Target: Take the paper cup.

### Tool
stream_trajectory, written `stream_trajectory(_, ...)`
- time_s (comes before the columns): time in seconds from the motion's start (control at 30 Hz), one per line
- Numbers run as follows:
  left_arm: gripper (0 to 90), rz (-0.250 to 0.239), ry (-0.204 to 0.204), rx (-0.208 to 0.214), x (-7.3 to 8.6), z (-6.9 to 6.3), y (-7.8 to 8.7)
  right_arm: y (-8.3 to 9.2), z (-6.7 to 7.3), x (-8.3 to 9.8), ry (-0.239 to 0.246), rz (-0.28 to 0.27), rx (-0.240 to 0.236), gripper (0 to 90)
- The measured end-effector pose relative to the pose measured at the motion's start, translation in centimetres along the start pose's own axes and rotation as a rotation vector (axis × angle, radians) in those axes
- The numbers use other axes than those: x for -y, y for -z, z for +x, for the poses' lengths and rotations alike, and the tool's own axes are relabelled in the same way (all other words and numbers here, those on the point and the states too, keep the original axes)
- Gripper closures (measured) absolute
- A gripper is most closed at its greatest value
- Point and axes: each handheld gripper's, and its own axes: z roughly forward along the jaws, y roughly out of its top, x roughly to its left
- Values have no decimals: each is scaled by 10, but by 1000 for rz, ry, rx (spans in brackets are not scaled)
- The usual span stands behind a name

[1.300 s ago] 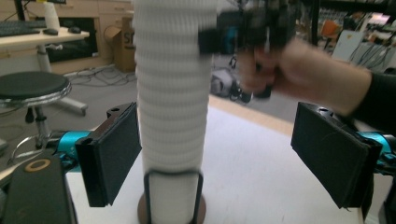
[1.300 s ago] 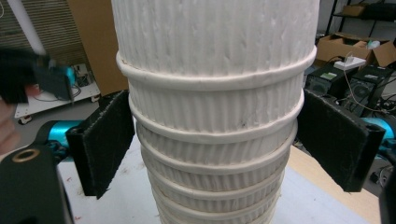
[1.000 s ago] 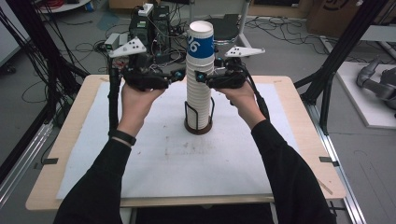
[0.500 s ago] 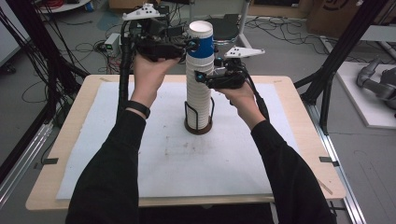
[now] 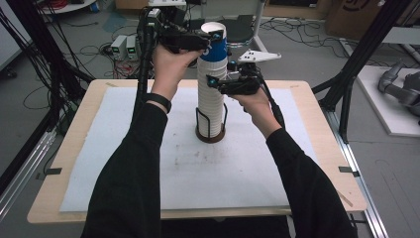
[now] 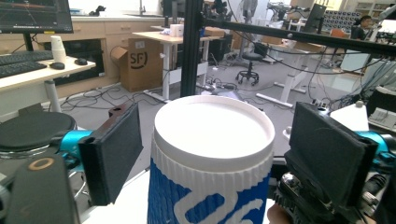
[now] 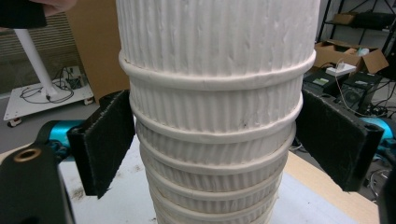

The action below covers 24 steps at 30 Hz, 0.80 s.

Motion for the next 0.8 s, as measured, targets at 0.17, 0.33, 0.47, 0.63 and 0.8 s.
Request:
stream_trajectory(0.17,292,12,-1,-9,1,1,-3,1,0,0,5,0,2,137)
stream_trajectory(0.33,304,15,-17,-21,0,-1,-4,1,-1,0,4,0,5,138)
stream_trajectory(0.47,307,10,-31,-21,-2,-2,-3,1,0,0,8,-1,5,138)
stream_trajectory(0.63,309,-32,-41,-19,-7,-4,3,1,1,0,9,2,6,138)
stream_trajectory(0.8,310,-67,-64,-23,-16,-8,9,1,1,0,13,0,10,138)
